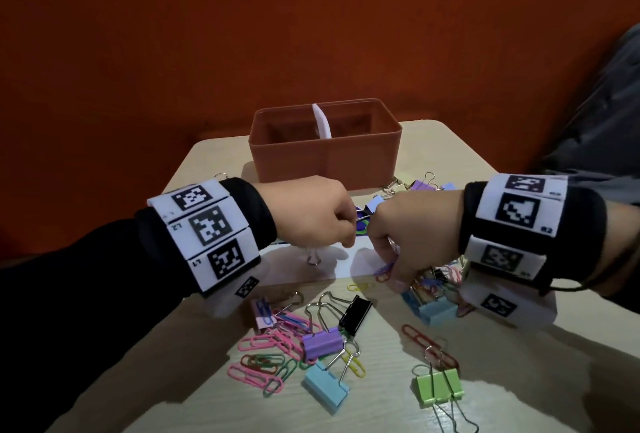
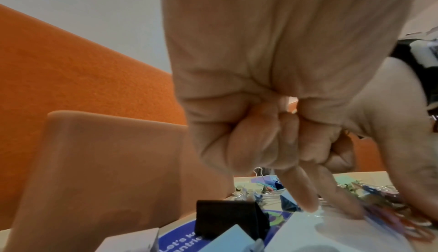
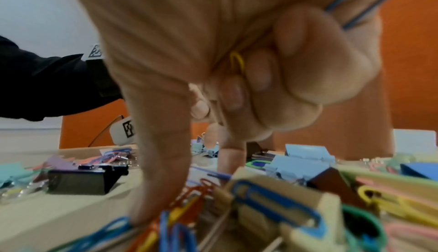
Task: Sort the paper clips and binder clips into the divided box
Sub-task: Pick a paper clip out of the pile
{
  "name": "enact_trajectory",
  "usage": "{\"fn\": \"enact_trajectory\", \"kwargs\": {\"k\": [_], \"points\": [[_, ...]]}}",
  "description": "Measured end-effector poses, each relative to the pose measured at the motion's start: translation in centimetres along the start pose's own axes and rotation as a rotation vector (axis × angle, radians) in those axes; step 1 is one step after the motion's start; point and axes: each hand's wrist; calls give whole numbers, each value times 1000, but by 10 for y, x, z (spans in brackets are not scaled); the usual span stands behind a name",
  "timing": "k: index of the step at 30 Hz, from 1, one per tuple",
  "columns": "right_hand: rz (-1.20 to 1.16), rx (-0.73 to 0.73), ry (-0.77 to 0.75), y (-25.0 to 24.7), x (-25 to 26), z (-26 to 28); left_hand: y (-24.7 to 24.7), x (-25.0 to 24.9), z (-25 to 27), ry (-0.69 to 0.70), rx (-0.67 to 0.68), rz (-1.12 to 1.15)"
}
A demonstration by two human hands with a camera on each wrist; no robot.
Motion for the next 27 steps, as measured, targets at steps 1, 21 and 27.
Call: {"fn": "enact_trajectory", "kwargs": {"k": [1, 21, 27], "points": [[-26, 5, -14, 2, -1, -2, 1, 1, 0, 16, -6, -11], [-911, -111, 182, -3, -41, 0, 18, -26, -1, 277, -64, -310], [-1036, -126, 129, 3, -46, -3, 20, -26, -3, 265, -21, -271]]}}
Point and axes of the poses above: each hand's wrist, its own z-axis away from the middle knuckle, its own y-axis out of the palm, x = y × z, and after that the axes turned 3 degrees about -z, right-handed
